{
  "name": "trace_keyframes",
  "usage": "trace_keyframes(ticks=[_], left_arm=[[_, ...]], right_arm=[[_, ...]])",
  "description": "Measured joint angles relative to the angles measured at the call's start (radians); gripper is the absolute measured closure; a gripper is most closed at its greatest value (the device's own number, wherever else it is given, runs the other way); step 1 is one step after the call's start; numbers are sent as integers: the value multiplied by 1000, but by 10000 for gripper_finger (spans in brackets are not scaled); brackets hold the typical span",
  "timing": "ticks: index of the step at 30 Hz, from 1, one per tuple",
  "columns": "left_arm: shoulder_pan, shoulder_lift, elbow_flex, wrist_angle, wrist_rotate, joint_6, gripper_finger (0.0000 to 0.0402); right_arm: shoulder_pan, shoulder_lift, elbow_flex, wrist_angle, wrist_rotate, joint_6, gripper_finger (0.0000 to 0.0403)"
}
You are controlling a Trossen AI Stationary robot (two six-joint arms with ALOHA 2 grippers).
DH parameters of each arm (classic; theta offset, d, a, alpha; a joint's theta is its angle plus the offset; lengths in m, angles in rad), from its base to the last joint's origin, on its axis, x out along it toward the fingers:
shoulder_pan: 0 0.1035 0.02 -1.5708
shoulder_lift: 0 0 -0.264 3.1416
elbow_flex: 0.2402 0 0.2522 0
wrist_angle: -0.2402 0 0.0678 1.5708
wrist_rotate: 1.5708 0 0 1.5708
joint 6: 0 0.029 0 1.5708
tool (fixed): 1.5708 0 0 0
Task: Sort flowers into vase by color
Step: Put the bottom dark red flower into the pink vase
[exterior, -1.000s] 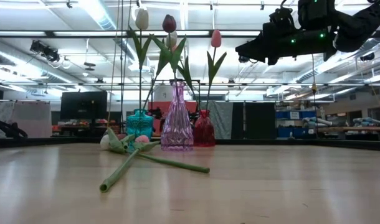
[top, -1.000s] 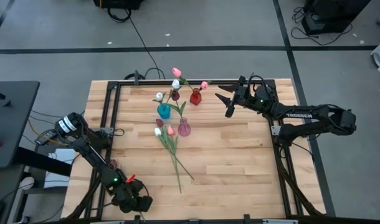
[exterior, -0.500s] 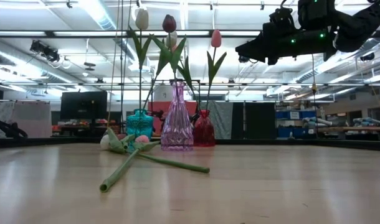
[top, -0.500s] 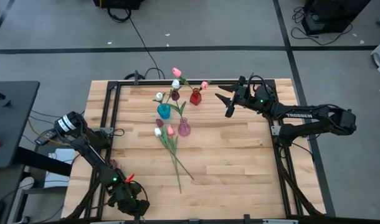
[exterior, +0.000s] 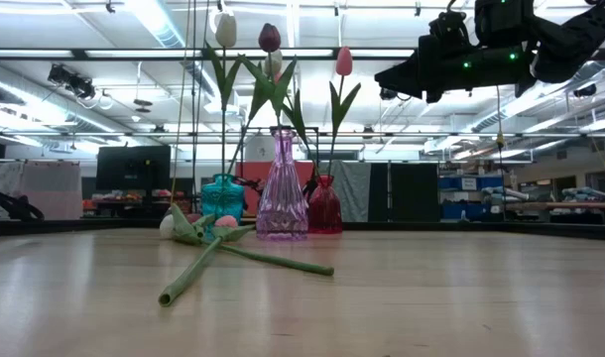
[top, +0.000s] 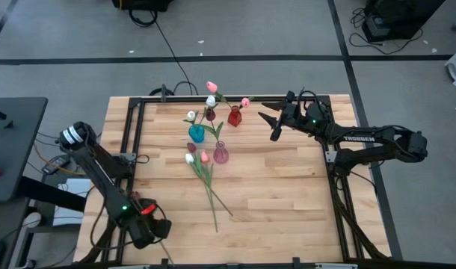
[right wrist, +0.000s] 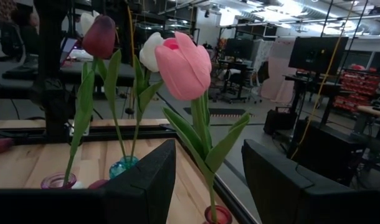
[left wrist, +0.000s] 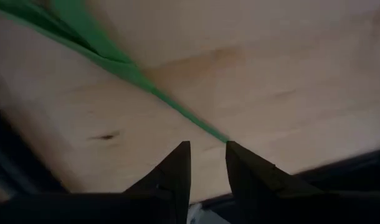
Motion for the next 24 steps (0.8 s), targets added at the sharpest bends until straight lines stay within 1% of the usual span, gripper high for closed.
trace_keyframes(ticks=[6, 11, 13, 20, 24], left_arm=[[41, 20, 2, -8, -5, 6, 296], [39, 46, 3, -1, 59, -5, 296], [38, 58, 3, 2, 70, -7, 296], [31, 86, 2, -35, 70, -6, 296], [23, 86, -20, -31, 65, -8, 296]], right_arm=[[0, 0, 0, -3, -19, -3, 209], [0, 0, 0, -3, -26, -3, 209], [0, 0, 0, -3, -26, -3, 209], [3, 0, 0, -2, -27, -2, 209], [14, 0, 0, -1, -27, -4, 209]])
